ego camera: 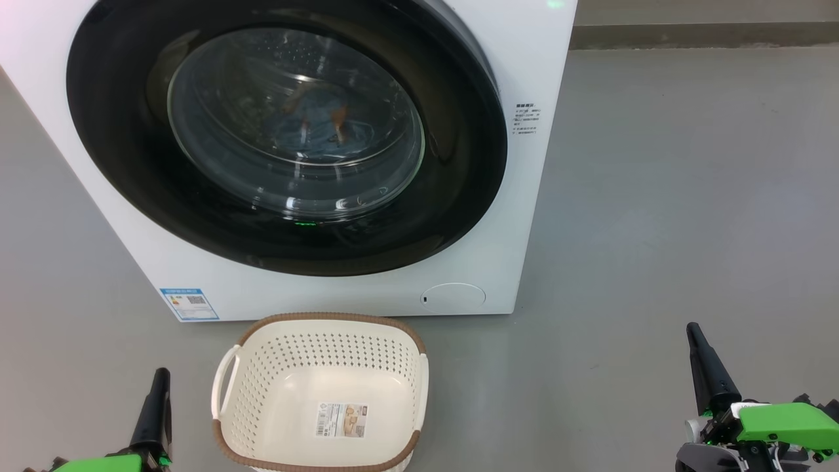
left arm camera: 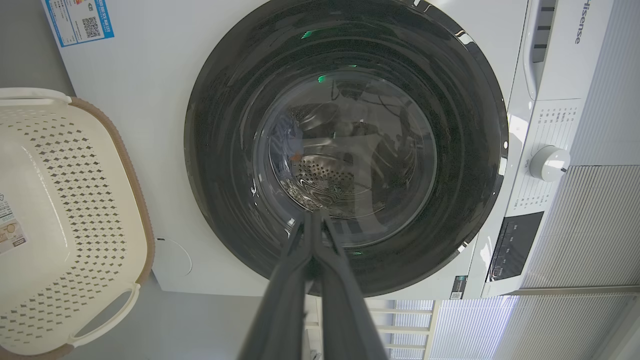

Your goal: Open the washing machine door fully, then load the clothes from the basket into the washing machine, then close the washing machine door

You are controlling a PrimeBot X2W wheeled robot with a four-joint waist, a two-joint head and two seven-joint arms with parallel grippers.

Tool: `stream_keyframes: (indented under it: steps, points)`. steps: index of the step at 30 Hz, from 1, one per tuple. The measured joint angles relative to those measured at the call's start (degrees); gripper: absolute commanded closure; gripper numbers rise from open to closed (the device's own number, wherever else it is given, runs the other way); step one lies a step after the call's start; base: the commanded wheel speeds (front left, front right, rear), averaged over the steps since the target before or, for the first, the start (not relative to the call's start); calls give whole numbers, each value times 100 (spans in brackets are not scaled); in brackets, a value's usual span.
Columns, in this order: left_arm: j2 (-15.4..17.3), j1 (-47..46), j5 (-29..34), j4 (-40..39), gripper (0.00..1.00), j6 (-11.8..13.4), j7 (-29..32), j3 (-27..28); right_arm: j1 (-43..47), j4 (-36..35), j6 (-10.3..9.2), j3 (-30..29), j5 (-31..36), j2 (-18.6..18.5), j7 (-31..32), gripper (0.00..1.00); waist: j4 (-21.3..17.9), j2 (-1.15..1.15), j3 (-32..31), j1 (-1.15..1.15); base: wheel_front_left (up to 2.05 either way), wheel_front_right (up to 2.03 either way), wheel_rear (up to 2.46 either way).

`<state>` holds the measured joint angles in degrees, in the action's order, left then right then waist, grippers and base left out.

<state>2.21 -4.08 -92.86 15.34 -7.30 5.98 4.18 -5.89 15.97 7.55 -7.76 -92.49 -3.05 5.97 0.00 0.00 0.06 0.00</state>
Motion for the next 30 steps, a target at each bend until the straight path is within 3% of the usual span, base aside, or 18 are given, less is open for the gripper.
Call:
stream_keyframes:
  steps: [30]
  points:
    - [-3,0,1,0,100,0,7,10,0,0,-1,-3,0,9,7,100,0,0,0,0,0,0,0]
